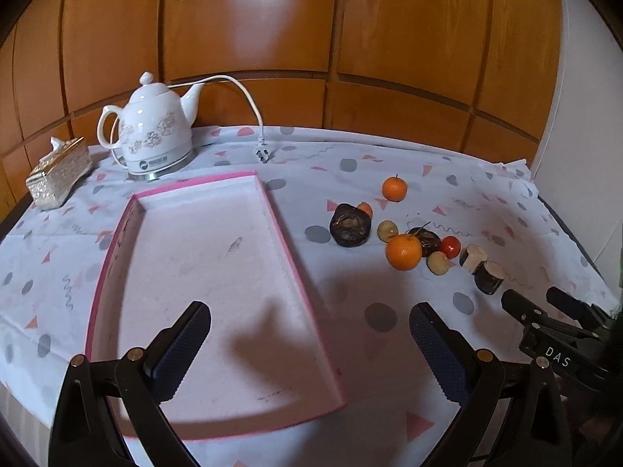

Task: Organize fruits
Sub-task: 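Grasp the mandarin orange with the left tool while the right tool grasps a wooden log slice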

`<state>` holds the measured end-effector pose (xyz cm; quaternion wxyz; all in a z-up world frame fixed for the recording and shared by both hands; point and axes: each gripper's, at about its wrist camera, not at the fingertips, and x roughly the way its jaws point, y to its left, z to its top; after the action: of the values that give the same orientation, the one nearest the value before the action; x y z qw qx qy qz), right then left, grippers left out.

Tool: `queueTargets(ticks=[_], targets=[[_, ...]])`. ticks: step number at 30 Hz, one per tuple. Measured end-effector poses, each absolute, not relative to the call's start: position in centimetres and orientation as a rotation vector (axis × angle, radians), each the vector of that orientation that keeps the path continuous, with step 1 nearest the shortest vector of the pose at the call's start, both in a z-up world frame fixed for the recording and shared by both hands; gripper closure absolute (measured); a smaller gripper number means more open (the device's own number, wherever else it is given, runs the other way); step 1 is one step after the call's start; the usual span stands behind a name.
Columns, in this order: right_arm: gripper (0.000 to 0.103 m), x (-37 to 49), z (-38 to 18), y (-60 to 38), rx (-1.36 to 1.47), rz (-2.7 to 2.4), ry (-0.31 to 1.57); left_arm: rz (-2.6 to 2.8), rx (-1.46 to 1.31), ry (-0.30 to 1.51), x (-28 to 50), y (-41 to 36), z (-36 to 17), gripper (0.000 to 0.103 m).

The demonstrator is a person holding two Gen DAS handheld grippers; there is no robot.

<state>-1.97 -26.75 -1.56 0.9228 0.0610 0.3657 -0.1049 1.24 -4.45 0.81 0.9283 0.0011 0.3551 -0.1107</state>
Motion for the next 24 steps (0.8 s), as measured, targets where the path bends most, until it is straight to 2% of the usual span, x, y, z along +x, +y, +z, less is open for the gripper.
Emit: queueTargets(ticks=[4, 6, 9, 15, 17, 19, 22, 24], targets=[[0.034, -1.6, -2.2, -28.0, 0.143, -0.205, 0.765, -0.242, 0.024, 0.769, 2.6, -5.8, 0.6, 0.000], [0.047, -1.1, -2.6, -28.6, 0.155, -0.188, 0.772, -0.254, 0.031, 0.780, 3.2, -6.4, 0.5, 0.000], [0.056, -0.1, -2.9, -29.2, 0.158, -0.166, 0.784, -0.288, 0.020, 0.810, 4.1, -7.3, 0.2, 0.006], [0.062, 2.1, -3.5, -29.3, 0.152, -0.121, 0.805, -0.353, 0.041, 0.851, 5.4, -9.7, -0.3, 0.028], [0.064, 2.9, -3.9, -29.4, 0.143, -0.121, 0.814, -0.362, 0.049, 0.864, 6.0, -10.5, -0.6, 0.031], [0.066, 3.4, -4.1, -29.4, 0.132, -0.125, 0.824, -0.374, 0.031, 0.883, 6.6, -10.9, -0.9, 0.042], [0.070, 3.4, -4.2, -29.6, 0.128, -0.123, 0.828, -0.397, 0.008, 0.915, 7.6, -11.6, -1.4, 0.051], [0.070, 3.3, -4.2, -29.7, 0.124, -0.115, 0.828, -0.412, 0.011, 0.923, 8.4, -12.4, -1.7, 0.052]])
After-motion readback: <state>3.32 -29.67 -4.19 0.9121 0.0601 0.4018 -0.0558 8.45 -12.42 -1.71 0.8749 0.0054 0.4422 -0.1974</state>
